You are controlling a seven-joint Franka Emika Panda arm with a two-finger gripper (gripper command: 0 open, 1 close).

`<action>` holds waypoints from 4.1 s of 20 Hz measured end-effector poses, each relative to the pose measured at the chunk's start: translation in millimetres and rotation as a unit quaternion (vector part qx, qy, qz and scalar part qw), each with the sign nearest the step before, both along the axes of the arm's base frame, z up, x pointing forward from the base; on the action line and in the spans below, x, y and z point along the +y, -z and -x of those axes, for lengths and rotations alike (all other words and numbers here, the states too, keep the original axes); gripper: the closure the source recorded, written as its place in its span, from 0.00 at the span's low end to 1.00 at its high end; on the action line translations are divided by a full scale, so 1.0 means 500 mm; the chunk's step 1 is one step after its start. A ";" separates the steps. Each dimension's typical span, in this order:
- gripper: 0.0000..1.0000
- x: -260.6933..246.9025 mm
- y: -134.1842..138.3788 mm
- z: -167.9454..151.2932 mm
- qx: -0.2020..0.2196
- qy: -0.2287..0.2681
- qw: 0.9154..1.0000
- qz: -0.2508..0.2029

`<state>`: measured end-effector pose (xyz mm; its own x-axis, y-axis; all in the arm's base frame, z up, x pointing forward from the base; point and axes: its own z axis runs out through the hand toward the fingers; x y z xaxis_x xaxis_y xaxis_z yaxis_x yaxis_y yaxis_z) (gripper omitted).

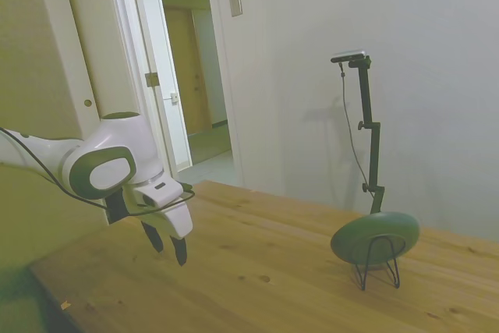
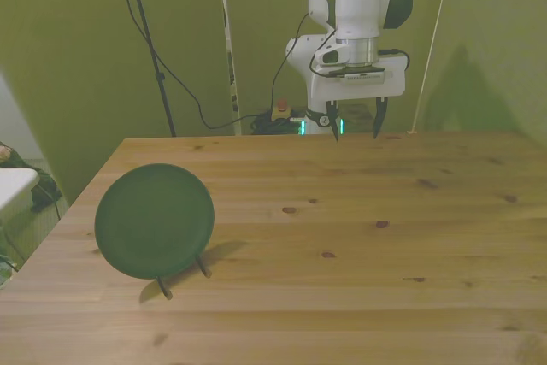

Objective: Unload the plate

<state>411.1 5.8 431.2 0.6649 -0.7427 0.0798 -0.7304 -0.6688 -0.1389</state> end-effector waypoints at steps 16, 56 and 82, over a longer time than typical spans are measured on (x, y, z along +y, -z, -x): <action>0.00 -0.369 -0.148 0.006 -0.039 0.145 0.987 0.064; 0.00 -0.744 -0.222 -0.468 -0.010 0.370 0.926 0.070; 1.00 -0.767 -0.144 -0.484 0.081 0.382 0.919 0.057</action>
